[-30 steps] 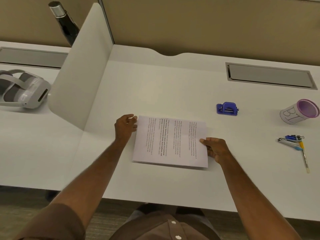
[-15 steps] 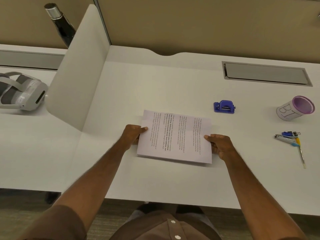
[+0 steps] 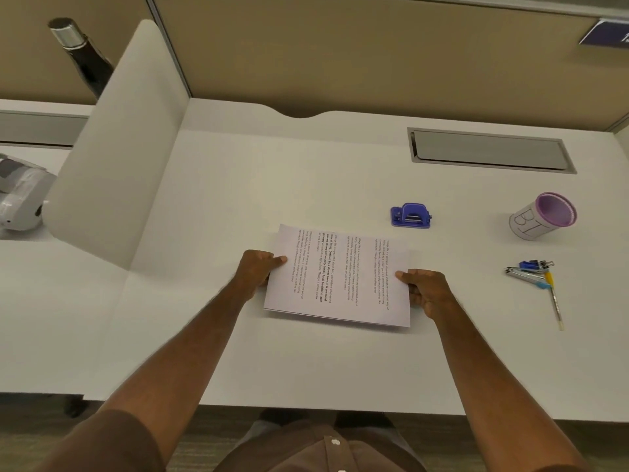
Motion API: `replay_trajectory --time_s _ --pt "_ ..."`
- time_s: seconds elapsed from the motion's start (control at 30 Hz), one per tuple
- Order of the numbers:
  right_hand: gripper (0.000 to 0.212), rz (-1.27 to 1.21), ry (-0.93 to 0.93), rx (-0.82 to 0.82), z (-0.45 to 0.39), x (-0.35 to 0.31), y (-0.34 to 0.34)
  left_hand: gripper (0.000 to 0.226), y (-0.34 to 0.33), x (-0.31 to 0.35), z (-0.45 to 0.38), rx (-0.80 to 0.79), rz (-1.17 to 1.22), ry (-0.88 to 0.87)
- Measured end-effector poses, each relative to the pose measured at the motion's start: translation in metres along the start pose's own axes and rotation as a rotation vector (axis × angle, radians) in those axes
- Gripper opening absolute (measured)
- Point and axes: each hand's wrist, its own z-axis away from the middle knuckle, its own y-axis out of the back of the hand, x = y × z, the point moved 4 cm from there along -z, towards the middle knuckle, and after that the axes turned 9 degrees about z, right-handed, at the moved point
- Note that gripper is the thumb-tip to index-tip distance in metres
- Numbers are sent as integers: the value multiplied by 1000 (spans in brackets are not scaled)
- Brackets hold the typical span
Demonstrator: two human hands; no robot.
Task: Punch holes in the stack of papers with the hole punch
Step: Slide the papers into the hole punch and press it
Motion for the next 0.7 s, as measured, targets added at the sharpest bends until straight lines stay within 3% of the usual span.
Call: replay_trajectory --time_s 0.2,0.7 --pt "20 -23 -44 19 -14 -7 36 29 -44 2 0 11 1 5" --pt "16 8 -73 24 -63 -22 121 30 -140 4 -12 97 28 30"
